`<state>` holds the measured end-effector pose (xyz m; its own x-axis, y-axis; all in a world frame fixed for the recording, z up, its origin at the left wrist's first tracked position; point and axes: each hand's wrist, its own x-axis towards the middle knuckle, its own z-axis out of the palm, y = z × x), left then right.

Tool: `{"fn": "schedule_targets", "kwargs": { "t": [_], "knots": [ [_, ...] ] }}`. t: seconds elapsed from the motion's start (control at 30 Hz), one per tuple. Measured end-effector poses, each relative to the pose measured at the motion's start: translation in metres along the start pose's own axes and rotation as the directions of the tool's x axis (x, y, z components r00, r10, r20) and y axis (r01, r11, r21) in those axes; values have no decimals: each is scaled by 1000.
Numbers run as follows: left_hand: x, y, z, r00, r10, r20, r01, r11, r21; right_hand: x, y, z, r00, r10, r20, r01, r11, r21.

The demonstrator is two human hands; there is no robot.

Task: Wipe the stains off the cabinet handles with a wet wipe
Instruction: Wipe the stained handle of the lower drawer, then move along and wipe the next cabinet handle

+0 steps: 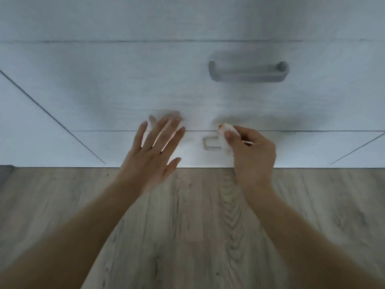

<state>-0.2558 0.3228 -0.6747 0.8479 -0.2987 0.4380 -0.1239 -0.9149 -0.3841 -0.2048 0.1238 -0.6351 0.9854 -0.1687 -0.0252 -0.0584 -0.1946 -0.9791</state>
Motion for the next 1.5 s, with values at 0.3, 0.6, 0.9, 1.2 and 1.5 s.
{"fn": "schedule_targets", "kwargs": {
  "t": [0.3,0.6,0.9,1.2,1.5],
  "knots": [
    [54,-33,-176,929,-30,368,112,973,-202,-29,-148,-66,977,187,102,-160,960,-229],
    [155,-141,-367,869,18,495,138,951,-277,-30,-397,-99,941,227,253,-94,889,-447],
    [208,-255,-510,927,-34,374,130,963,-235,-43,-593,-86,904,79,419,152,858,-490],
    [162,-323,-585,949,-152,275,172,984,-51,-105,-678,-42,870,-93,485,266,915,-302],
    [91,-405,-619,949,-230,216,234,972,6,-181,-714,28,808,-155,568,352,900,-255]
  ]
}}
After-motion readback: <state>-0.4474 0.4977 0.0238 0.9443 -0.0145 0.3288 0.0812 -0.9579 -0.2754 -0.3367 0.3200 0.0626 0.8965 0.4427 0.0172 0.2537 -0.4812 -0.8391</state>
